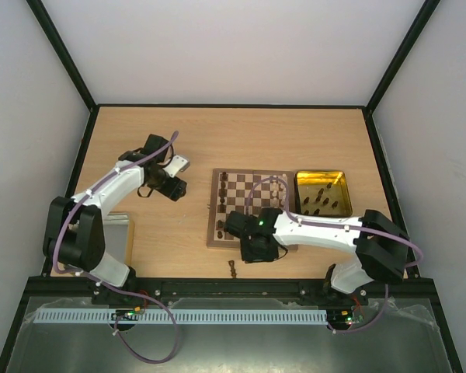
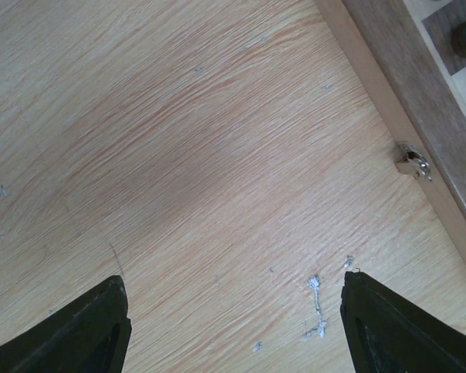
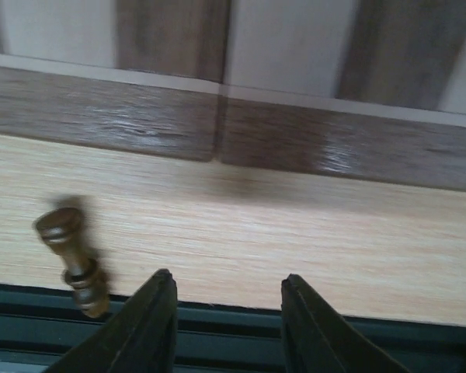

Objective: Set up the chess pieces on the board
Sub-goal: Pick up the chess piece at the center of the board, then place the chess piece on the chessboard.

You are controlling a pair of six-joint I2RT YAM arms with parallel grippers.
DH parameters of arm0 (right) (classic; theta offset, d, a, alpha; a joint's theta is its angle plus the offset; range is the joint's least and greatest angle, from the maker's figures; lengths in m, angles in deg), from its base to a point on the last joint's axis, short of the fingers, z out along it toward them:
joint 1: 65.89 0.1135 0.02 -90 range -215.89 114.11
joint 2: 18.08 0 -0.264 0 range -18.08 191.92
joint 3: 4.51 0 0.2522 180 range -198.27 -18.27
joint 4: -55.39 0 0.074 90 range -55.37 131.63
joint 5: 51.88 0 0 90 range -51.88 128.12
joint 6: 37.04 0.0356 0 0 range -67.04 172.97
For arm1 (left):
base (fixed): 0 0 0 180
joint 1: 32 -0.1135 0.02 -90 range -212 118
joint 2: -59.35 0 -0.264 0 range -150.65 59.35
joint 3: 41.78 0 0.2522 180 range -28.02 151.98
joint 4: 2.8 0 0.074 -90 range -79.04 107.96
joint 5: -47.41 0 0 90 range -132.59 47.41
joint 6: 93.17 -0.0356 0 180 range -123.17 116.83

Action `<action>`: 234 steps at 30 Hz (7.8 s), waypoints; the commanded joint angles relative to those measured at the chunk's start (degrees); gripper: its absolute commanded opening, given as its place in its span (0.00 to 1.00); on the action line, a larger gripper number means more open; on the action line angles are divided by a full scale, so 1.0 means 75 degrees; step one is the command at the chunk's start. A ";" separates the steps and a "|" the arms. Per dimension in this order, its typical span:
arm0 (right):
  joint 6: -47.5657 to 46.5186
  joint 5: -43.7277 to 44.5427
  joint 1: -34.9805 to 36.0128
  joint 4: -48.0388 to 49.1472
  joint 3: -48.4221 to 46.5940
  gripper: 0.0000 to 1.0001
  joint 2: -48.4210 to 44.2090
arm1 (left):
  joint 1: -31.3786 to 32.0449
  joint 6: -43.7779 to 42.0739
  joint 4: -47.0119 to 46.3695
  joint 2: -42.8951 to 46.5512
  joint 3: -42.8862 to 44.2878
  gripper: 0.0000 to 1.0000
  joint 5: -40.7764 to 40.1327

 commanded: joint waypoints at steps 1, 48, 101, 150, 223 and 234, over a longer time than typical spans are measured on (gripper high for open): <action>0.0992 0.0193 0.0322 0.1521 0.0278 0.37 -0.0155 | 0.0120 0.0021 0.0346 0.0358 0.0196 0.75 -0.0089; 0.0756 0.0580 0.0701 0.0480 -0.1402 0.02 0.0207 | 0.0128 -0.0110 0.1651 0.1122 0.1191 0.73 0.0178; 0.3919 -0.1526 -0.2476 0.5789 -0.4598 0.02 0.1901 | -0.2158 0.1411 0.1432 0.0792 0.2042 0.44 0.6632; 0.3993 -0.1696 -0.2175 0.5923 -0.5184 0.02 0.2478 | -0.2212 0.1472 0.1305 0.0862 0.1835 0.30 0.6598; 0.3947 -0.2276 -0.1771 0.5812 -0.5295 0.02 0.2973 | -0.2295 0.1455 0.1304 0.1095 0.1821 0.02 0.6527; 0.3980 -0.2302 -0.1829 0.5737 -0.5249 0.02 0.2967 | -0.2296 0.1237 0.1650 0.1003 0.2158 0.02 0.6317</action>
